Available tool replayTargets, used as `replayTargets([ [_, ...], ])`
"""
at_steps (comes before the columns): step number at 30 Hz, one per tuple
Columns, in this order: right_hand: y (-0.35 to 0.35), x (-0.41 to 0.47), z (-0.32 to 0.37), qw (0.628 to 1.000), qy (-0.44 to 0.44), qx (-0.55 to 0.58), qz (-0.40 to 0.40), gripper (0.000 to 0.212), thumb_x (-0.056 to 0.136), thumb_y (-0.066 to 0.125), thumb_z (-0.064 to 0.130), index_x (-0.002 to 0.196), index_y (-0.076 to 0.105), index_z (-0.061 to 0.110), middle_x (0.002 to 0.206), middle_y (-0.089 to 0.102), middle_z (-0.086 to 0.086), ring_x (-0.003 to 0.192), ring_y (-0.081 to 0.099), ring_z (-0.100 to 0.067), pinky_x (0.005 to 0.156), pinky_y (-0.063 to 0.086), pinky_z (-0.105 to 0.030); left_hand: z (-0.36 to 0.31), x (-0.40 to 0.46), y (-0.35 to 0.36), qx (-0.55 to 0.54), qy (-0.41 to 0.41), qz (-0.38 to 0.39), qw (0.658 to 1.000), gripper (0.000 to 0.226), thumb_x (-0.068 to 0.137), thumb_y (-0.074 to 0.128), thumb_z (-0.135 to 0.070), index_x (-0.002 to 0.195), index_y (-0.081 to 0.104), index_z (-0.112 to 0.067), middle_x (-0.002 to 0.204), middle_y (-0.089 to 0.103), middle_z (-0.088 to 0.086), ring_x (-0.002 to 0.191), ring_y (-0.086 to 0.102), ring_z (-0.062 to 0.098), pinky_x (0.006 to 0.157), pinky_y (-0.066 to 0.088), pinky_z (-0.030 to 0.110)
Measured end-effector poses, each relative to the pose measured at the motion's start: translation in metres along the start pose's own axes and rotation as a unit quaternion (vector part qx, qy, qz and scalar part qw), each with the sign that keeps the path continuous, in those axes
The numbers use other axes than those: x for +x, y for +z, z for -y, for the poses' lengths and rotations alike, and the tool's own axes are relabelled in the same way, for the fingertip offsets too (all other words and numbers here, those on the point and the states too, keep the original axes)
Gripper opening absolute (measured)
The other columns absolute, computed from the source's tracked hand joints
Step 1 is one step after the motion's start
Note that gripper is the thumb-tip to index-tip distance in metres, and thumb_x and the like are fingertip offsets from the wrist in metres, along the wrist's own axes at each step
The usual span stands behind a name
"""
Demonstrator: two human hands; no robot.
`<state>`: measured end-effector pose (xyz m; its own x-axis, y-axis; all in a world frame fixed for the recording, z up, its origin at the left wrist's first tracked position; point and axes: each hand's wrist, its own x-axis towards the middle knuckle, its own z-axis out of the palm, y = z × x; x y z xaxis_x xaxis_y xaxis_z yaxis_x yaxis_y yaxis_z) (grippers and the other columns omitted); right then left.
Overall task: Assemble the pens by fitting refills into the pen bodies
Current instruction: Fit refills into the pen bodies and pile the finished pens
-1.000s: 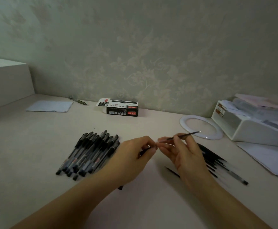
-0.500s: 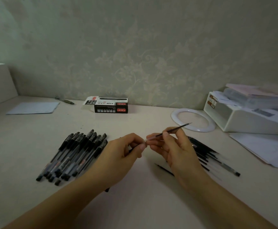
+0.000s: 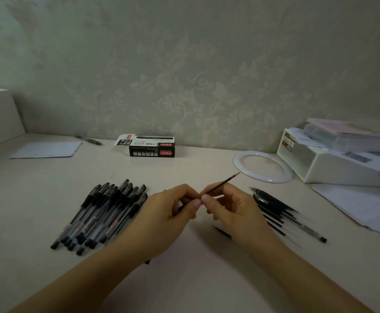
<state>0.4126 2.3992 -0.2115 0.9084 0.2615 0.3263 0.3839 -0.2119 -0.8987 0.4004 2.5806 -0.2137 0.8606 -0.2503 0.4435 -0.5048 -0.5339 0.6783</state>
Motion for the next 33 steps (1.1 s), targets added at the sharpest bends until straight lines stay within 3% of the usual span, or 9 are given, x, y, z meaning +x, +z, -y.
replayTargets([
  [3, -0.015, 0.003, 0.003, 0.993, 0.022, -0.111, -0.041, 0.030, 0.077, 0.064, 0.061, 0.092, 0.067, 0.035, 0.087, 0.069, 0.015, 0.074, 0.063, -0.001, 0.062, 0.049, -0.011, 0.003, 0.000, 0.001, -0.022, -0.008, -0.020, 1.000, 0.010, 0.095, 0.053, -0.032, 0.098, 0.059, -0.040, 0.077, 0.064, -0.016, 0.053, 0.049, 0.007, 0.052, 0.042, 0.014],
  [7, -0.039, 0.005, -0.001, 0.951, 0.059, -0.282, -0.109, 0.023, 0.079, 0.073, 0.049, 0.074, 0.064, 0.029, 0.069, 0.064, 0.008, 0.070, 0.055, 0.002, 0.059, 0.042, -0.008, 0.004, 0.001, 0.001, -0.026, -0.012, -0.021, 0.999, 0.015, 0.095, 0.052, -0.033, 0.106, 0.056, -0.042, 0.078, 0.063, -0.015, 0.053, 0.048, 0.006, 0.053, 0.044, 0.016],
  [12, -0.034, -0.001, -0.004, 0.928, 0.108, -0.354, -0.052, 0.029, 0.073, 0.078, 0.052, 0.071, 0.065, 0.026, 0.068, 0.063, 0.010, 0.064, 0.057, -0.001, 0.052, 0.036, -0.013, 0.004, 0.001, 0.001, -0.012, -0.007, -0.010, 1.000, 0.019, 0.095, 0.051, -0.032, 0.109, 0.056, -0.043, 0.077, 0.062, -0.016, 0.052, 0.046, 0.004, 0.052, 0.042, 0.014],
  [19, -0.031, -0.001, 0.000, 0.918, 0.083, -0.388, 0.004, 0.006, 0.088, 0.070, 0.022, 0.088, 0.071, 0.016, 0.089, 0.067, 0.001, 0.084, 0.061, -0.013, 0.082, 0.051, -0.032, 0.005, 0.000, 0.001, 0.045, -0.009, 0.003, 0.999, 0.017, 0.095, 0.050, -0.032, 0.105, 0.061, -0.042, 0.073, 0.061, -0.015, 0.071, 0.058, 0.003, 0.062, 0.044, 0.010],
  [23, -0.031, 0.009, 0.004, 0.858, 0.069, -0.501, 0.083, 0.019, 0.097, 0.055, 0.021, 0.109, 0.068, 0.015, 0.111, 0.061, -0.003, 0.105, 0.057, -0.020, 0.087, 0.045, -0.030, 0.007, -0.002, 0.001, 0.065, -0.007, 0.008, 0.998, 0.016, 0.096, 0.049, -0.031, 0.104, 0.061, -0.039, 0.071, 0.060, -0.012, 0.069, 0.058, 0.005, 0.060, 0.043, 0.011],
  [27, -0.030, 0.010, -0.001, 0.819, 0.039, -0.564, 0.092, 0.016, 0.097, 0.051, 0.016, 0.104, 0.065, 0.014, 0.106, 0.054, -0.002, 0.095, 0.056, -0.020, 0.078, 0.045, -0.033, 0.007, -0.002, 0.001, 0.076, -0.006, 0.012, 0.997, 0.015, 0.096, 0.050, -0.029, 0.103, 0.062, -0.037, 0.070, 0.060, -0.011, 0.070, 0.058, 0.005, 0.061, 0.045, 0.013],
  [29, -0.028, 0.008, -0.006, 0.831, 0.007, -0.552, 0.069, 0.008, 0.097, 0.052, 0.012, 0.098, 0.060, 0.013, 0.102, 0.050, -0.001, 0.089, 0.054, -0.019, 0.076, 0.045, -0.034, 0.006, -0.002, 0.001, 0.077, -0.004, 0.012, 0.997, 0.015, 0.096, 0.051, -0.029, 0.103, 0.062, -0.036, 0.070, 0.060, -0.010, 0.069, 0.058, 0.005, 0.061, 0.044, 0.013],
  [33, -0.024, 0.005, -0.006, 0.943, -0.020, -0.329, -0.049, 0.011, 0.094, 0.059, 0.009, 0.097, 0.066, 0.017, 0.090, 0.064, 0.004, 0.080, 0.061, -0.009, 0.075, 0.048, -0.020, 0.006, -0.001, 0.000, 0.076, 0.001, 0.007, 0.997, 0.015, 0.096, 0.049, -0.030, 0.102, 0.061, -0.038, 0.071, 0.061, -0.011, 0.070, 0.059, 0.005, 0.062, 0.046, 0.015],
])
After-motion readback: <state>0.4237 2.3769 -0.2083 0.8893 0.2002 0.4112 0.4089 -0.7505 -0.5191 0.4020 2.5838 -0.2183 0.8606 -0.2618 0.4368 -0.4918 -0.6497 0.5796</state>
